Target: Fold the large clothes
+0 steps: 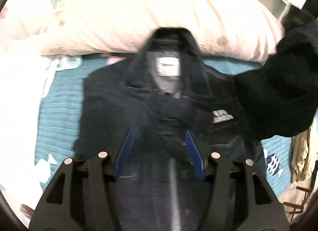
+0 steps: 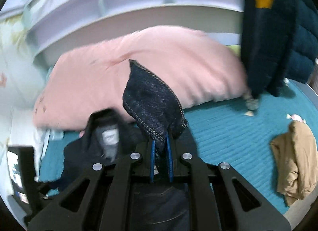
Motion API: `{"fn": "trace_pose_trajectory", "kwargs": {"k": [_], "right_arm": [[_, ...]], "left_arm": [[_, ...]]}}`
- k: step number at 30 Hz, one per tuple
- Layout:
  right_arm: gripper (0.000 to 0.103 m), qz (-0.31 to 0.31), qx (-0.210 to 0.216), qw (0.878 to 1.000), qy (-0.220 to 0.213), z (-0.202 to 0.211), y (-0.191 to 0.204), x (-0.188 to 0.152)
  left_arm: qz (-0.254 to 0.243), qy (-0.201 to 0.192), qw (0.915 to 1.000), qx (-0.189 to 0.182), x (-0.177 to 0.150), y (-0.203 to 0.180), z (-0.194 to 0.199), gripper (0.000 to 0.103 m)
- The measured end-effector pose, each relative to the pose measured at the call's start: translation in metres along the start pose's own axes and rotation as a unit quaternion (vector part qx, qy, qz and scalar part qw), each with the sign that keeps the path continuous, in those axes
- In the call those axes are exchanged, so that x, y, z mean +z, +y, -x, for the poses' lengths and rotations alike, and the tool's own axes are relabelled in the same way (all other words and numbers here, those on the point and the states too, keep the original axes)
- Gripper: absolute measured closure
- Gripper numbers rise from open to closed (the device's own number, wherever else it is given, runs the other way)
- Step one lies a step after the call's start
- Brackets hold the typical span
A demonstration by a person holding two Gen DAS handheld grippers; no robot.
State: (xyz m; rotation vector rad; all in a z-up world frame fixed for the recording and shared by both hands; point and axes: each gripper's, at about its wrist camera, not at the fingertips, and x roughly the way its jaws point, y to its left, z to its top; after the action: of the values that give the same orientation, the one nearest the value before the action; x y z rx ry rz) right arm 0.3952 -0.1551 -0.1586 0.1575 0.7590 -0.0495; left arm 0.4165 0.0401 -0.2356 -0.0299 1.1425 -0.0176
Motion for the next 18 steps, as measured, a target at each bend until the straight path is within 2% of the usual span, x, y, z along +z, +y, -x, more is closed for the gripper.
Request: {"fn": "trace_pose_trajectory", "kwargs": {"k": [4,9,14,18], "right_arm": [[0.093,0.039,0.001,0.999,0.03,-0.025,0.056,-0.013],[0.093,0.112,-0.023,0.99,0.077,-0.073,0.131,-0.043],[0.093,0.161,-0.05,0.98,0.11,-0.113,0.172,-0.075],[0.087,0.178,-0.063,0.973,0.135,-0.143,0.19,-0.095]], "left_arm": [[0.024,-0.003,0.9996,0.013,-0.008,0.046,0.008,0.046],[0.06,-0.001,0.9979,0.025,-0.026,0.105,0.008,0.046],[0.085,0.012,0.9956,0.04,-0.042,0.147,-0.004,0.046],[0.097,0.034,0.9937,0.045,-0.052,0.167,-0.02,0.046]]}}
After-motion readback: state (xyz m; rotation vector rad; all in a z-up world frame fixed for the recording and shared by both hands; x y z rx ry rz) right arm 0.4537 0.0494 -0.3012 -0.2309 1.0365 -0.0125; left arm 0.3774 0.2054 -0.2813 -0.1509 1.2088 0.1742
